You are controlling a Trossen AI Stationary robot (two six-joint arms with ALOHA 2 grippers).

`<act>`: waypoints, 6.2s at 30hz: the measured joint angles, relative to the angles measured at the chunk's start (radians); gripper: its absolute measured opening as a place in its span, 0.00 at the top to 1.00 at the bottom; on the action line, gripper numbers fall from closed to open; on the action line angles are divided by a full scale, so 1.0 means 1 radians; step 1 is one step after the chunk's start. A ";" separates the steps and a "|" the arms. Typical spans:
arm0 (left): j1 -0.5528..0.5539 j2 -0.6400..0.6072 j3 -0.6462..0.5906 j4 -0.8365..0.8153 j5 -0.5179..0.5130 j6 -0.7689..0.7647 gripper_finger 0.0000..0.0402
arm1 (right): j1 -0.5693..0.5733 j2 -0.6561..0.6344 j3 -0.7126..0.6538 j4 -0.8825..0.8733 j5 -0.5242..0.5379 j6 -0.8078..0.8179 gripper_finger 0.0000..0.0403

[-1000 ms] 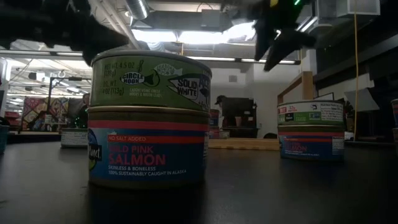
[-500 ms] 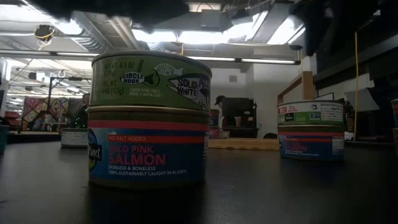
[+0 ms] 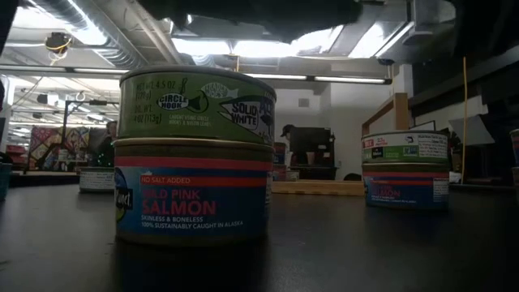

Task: Stack canned seafood by type on shelf
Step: Stack the green tuna can on top of the other green tuna can on the shelf

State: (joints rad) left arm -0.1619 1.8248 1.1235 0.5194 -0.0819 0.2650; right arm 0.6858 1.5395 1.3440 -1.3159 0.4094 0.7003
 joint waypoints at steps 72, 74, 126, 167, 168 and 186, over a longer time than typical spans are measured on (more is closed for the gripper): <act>0.036 0.284 0.068 -0.054 0.032 0.751 0.96 | -0.078 0.001 -0.249 0.504 -0.027 -0.412 0.38; 0.035 0.284 0.068 -0.053 0.032 0.750 0.99 | -0.078 0.001 -0.249 0.504 -0.027 -0.415 0.38; 0.012 0.284 0.066 -0.144 0.036 0.684 0.99 | -0.078 0.001 -0.242 0.415 0.045 -0.365 0.38; 0.038 0.284 0.067 -0.067 0.020 0.400 0.67 | -0.078 0.001 -0.234 0.259 0.080 -0.127 0.38; 0.040 0.284 0.067 -0.067 0.025 0.410 0.67 | -0.078 0.001 -0.234 0.264 0.085 -0.128 0.38; 0.045 0.284 0.096 0.019 0.077 0.289 0.71 | -0.148 0.001 -0.242 0.208 -0.061 -0.072 0.38</act>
State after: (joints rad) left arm -0.1173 2.1086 1.2196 0.5389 -0.0044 0.5536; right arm 0.5376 1.5402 1.1018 -1.1083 0.3481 0.6282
